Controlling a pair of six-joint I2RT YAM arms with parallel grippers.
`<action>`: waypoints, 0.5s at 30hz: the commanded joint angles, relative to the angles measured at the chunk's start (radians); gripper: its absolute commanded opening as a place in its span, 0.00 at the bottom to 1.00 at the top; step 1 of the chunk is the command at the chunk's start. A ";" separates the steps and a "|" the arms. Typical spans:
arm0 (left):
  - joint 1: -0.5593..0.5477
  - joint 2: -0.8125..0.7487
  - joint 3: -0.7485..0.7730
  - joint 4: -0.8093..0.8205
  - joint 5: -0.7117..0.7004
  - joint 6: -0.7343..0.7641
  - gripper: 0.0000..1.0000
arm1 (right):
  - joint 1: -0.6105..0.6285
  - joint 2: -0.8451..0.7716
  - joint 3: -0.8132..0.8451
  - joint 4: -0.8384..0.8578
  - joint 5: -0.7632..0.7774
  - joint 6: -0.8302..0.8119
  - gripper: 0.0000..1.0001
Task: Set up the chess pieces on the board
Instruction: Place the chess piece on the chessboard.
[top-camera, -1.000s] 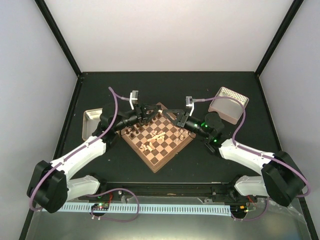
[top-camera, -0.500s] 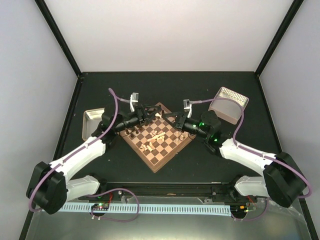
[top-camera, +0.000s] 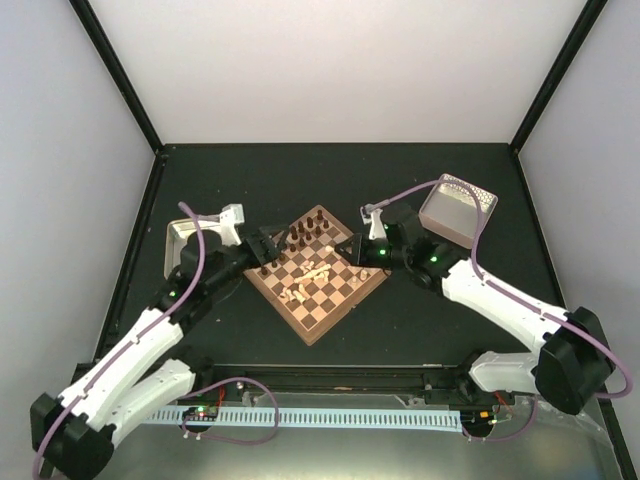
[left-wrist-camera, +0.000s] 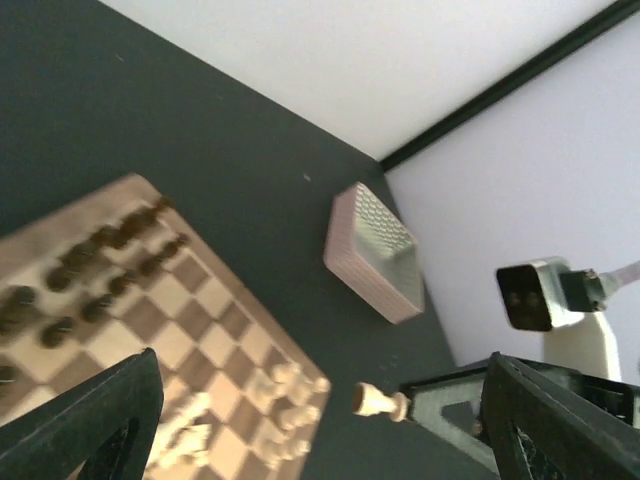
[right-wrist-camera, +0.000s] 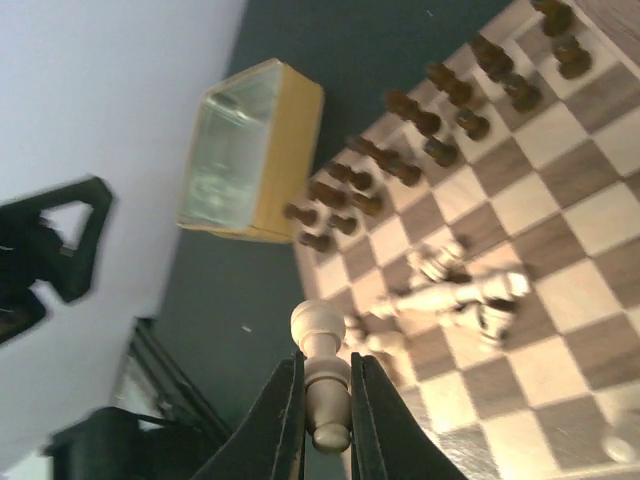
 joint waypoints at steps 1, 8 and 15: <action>0.008 -0.108 -0.010 -0.145 -0.227 0.200 0.90 | 0.035 0.064 0.102 -0.353 0.103 -0.196 0.01; 0.008 -0.191 0.040 -0.278 -0.345 0.346 0.91 | 0.135 0.250 0.282 -0.647 0.264 -0.281 0.01; 0.009 -0.204 0.127 -0.428 -0.367 0.438 0.92 | 0.166 0.386 0.377 -0.781 0.307 -0.287 0.01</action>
